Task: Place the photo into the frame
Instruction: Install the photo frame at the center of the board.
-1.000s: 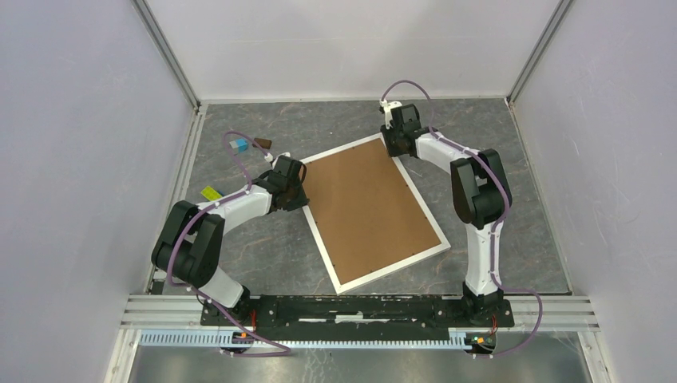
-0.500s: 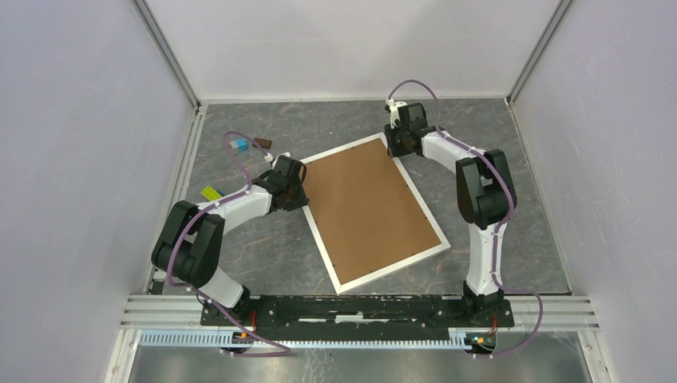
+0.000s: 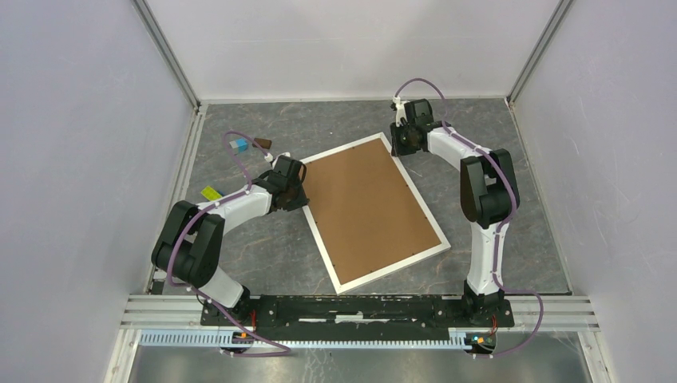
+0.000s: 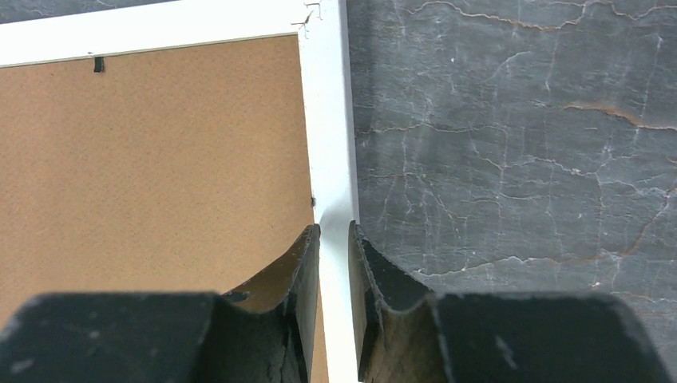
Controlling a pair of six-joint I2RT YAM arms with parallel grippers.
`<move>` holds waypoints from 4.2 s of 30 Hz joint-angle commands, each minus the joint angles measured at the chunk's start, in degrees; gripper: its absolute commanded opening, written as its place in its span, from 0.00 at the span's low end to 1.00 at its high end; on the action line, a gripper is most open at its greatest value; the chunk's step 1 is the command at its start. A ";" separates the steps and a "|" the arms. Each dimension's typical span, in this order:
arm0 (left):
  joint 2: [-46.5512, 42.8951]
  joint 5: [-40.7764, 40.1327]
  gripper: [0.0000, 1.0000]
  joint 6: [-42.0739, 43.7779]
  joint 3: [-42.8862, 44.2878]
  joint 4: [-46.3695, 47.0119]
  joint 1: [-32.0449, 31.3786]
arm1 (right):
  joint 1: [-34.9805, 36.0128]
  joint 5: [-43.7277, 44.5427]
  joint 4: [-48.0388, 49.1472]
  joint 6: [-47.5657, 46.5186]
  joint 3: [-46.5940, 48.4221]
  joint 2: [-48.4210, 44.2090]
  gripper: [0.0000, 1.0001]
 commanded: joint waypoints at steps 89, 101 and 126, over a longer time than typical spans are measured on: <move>2.67 1.86 0.02 2.71 -1.37 -0.10 -0.37 | 4.49 15.59 -15.82 -11.72 18.92 3.50 0.52; 2.83 2.02 0.02 2.74 -1.25 -0.11 -0.42 | 3.82 16.47 -20.65 -12.91 25.22 9.55 0.65; 2.66 2.04 0.02 2.74 -1.38 0.06 -0.34 | 3.50 17.70 -19.56 -11.41 23.89 10.35 0.66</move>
